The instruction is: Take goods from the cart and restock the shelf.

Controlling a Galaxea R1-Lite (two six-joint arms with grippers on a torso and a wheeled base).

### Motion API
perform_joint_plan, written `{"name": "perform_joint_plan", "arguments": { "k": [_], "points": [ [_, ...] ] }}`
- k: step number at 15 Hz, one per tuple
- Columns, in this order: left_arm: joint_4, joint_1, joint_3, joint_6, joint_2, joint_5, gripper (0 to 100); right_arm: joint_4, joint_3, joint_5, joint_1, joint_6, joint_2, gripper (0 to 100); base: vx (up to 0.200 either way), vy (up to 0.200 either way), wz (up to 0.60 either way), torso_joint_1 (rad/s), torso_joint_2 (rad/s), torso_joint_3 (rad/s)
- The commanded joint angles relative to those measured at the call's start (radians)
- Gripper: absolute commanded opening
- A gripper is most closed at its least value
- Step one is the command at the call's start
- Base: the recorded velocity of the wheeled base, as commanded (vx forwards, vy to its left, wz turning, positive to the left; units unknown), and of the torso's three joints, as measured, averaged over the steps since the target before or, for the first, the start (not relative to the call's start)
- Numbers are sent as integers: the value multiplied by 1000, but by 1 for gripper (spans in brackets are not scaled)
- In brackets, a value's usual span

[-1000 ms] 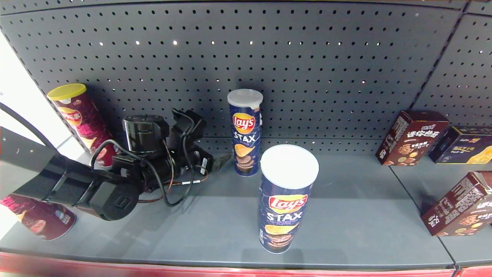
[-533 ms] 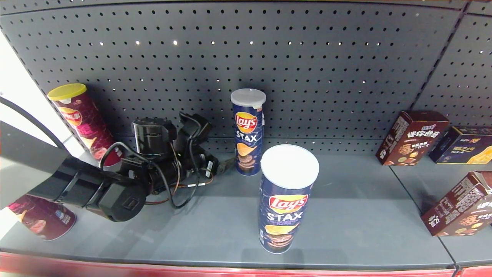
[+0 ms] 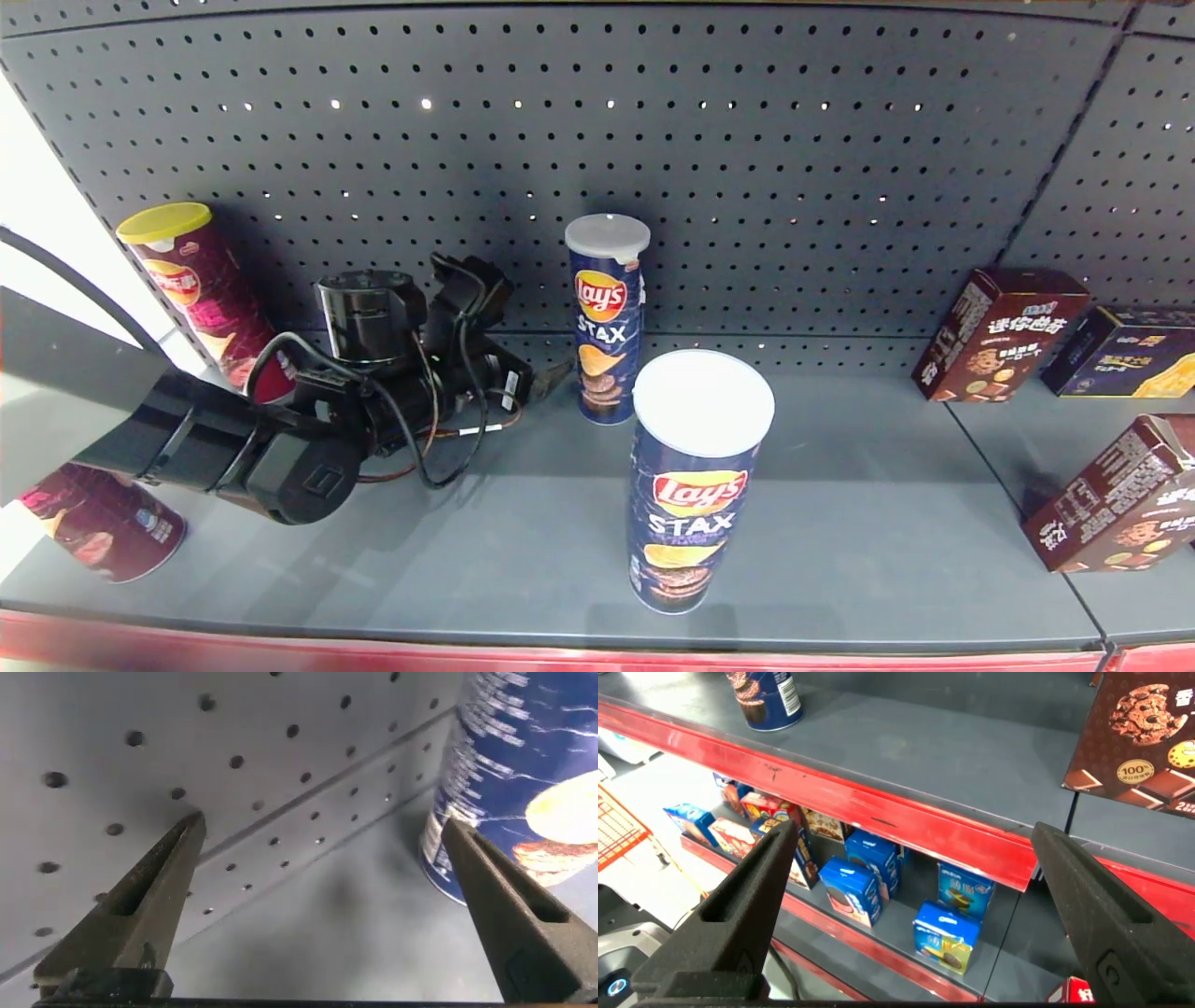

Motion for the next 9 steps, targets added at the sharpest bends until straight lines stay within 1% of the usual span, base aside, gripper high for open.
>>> {"name": "perform_joint_plan", "arguments": {
  "k": [1, 9],
  "points": [
    [-4, 3, -7, 1, 18, 8, 100, 0, 0, 1, 1, 0, 1, 100, 0, 0, 0, 0, 0, 0],
    [1, -20, -1, -1, 55, 17, 100, 0, 0, 1, 1, 0, 1, 100, 0, 0, 0, 0, 0, 0]
  ]
}}
